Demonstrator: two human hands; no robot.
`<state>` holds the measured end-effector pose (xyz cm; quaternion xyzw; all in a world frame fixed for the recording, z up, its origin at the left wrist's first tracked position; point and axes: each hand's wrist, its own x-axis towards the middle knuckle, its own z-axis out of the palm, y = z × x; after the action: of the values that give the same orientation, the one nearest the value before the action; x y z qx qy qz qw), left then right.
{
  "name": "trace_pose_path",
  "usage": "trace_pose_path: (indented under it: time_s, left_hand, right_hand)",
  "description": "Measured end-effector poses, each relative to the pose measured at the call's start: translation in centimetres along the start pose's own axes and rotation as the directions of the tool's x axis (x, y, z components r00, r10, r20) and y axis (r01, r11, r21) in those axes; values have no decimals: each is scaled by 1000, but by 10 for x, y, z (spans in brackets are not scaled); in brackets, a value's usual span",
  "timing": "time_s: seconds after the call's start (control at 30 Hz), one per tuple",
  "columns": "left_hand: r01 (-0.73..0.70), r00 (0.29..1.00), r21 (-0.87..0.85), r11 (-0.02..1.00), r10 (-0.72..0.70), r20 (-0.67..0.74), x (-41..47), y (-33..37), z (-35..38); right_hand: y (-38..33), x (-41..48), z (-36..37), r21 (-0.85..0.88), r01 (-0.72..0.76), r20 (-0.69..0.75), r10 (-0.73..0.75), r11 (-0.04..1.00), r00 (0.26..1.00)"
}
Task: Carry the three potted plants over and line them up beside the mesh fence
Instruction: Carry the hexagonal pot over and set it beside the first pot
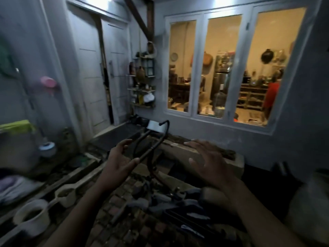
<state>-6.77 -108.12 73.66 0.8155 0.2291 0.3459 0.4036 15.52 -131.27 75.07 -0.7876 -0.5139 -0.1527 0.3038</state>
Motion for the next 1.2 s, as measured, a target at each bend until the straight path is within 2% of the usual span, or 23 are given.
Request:
trace_pose_path:
  time_s: [0.17,0.33,0.5,0.6,0.73,0.83,1.0,1.07,1.2]
  left_hand:
    - [174,985,205,963,-168,-44,86,-80,31]
    - [351,936,259,900,-345,-69,175,-151,92]
    - [455,878,319,832,-478,-7,239,-224,127]
    - [488,852,321,811,-523,27,257,-261,134]
    - [517,828,281,808,-556,75,259,-249,124]
    - [505,809,280,817,-560,177,263,-262,107]
    - [453,755,287,844,-535,380,287,-293,67]
    - [436,774,258,862,-506,381,300,-307,40]
    - [398,839,244,884,-458,293,331,-347,-29]
  right_hand:
    - [36,105,102,31,132,211,-136,991,968]
    - [73,203,211,174,176,324,-225,969,919]
    - [82,295,308,188,262,489,-321,947,811]
    - [78,334,349,152,285,584,-318,946,746]
    - [68,357,378,24,399,673,-310,917,671]
    - [59,373,396,-68,423,742,-237,904,627]
    - [47,403,403,-73,418,877,-142,905,460]
    - [41,418,414,-30,392,865,-173,920,471]
    - [7,449,448,-39,427,755,-254,903,604]
